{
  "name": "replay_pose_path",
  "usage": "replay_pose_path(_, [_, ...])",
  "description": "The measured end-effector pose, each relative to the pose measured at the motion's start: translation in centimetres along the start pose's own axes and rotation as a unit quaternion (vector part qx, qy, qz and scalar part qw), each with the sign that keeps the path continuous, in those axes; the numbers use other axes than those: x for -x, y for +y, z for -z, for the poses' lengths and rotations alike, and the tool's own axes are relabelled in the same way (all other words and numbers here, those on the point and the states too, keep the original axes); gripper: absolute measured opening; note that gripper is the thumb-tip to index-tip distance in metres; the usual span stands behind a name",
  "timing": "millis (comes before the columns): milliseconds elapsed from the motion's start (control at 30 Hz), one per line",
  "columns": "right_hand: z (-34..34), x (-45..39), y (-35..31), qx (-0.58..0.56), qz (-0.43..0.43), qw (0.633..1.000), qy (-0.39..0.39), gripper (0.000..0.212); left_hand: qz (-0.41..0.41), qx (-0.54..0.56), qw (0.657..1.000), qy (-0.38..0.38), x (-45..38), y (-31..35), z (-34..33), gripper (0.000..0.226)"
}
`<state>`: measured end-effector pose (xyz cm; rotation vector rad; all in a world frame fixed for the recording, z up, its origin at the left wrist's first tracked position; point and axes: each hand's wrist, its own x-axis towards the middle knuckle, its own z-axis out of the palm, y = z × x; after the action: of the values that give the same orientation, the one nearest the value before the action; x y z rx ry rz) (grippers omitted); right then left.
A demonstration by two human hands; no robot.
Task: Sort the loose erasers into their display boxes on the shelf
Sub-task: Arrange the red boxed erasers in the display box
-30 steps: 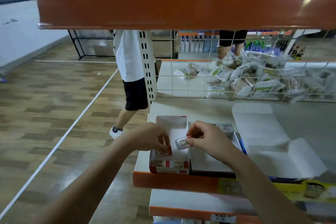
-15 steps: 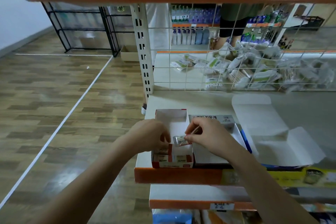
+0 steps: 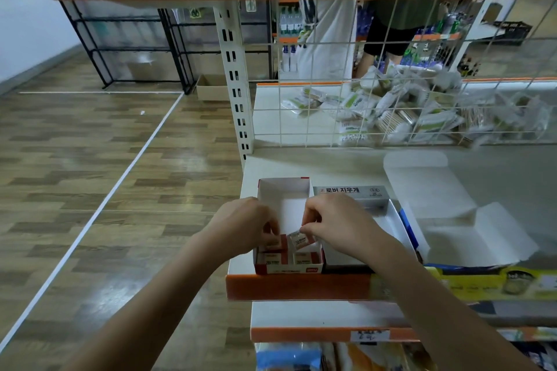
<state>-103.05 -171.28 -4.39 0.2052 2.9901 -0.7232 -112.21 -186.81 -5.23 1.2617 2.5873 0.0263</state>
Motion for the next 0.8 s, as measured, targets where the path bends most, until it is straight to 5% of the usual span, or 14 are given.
replay_pose_path(600, [-1.7, -0.5, -0.1, 0.173, 0.027, 0.985, -0.007, 0.008, -0.004, -0.027, 1.000, -0.009, 0.6, 0.4, 0.1, 0.019])
replay_pose_path(800, [-0.9, -0.8, 0.7, 0.139, 0.093, 0.986, -0.011, 0.011, -0.018, -0.056, 0.998, -0.024, -0.1, 1.0, 0.8, 0.021])
